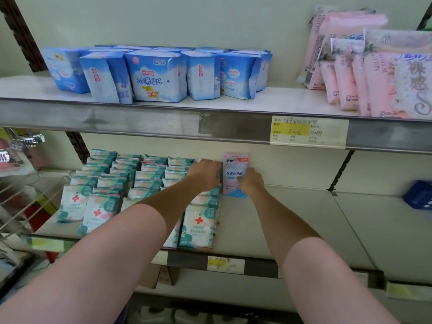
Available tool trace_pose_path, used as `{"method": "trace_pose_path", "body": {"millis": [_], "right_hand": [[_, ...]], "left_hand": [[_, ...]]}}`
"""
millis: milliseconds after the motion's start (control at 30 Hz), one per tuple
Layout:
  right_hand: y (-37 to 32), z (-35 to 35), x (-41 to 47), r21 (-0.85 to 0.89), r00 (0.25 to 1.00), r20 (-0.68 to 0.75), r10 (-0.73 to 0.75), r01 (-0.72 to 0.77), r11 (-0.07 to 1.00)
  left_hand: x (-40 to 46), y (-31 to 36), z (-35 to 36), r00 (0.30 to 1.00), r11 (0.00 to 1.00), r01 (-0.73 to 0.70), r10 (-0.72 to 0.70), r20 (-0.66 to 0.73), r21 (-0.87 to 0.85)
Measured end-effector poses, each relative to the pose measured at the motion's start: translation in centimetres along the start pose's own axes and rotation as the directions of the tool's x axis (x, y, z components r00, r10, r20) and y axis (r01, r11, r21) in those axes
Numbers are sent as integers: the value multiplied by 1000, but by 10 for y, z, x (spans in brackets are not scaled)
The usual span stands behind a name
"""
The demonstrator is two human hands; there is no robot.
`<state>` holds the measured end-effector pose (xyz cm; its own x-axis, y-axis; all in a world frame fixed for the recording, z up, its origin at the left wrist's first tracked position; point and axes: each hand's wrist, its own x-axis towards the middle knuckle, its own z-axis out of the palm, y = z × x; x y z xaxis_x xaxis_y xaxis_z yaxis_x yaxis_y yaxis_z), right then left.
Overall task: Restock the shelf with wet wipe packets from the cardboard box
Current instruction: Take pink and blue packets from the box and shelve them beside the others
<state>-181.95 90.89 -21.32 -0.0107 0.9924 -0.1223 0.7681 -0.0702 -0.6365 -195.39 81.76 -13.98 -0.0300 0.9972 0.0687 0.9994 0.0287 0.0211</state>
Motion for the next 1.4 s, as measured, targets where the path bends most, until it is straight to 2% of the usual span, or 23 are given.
{"method": "trace_pose_path", "body": {"millis": [533, 800, 1033, 1133, 1267, 1400], "right_hand": [[-6, -13, -25, -52, 999, -52, -10, 7, 999], [-31, -17, -87, -8, 990, 12, -142, 142, 990], [-78, 18, -179, -42, 965, 26, -261, 262, 964], [-97, 52, -229, -69, 950, 97, -296, 303, 951], [-121, 110, -297, -191, 913, 251, -321, 372, 909], [-136, 171, -357, -243, 868, 383, -316, 425, 872]], "left_hand": [[-18, -4, -6, 1000, 999, 11, -12, 23, 37], [-65, -28, -15, 1000, 999, 0, -1, 17, 32], [-155, -81, -24, 1000, 998, 28, -28, -3, -56], [-199, -114, -17, 995, 995, 92, -90, 51, -43], [-263, -165, 4, 968, 975, 219, -215, 130, -19], [-345, -217, 37, 929, 933, 346, -327, 170, -95]]}}
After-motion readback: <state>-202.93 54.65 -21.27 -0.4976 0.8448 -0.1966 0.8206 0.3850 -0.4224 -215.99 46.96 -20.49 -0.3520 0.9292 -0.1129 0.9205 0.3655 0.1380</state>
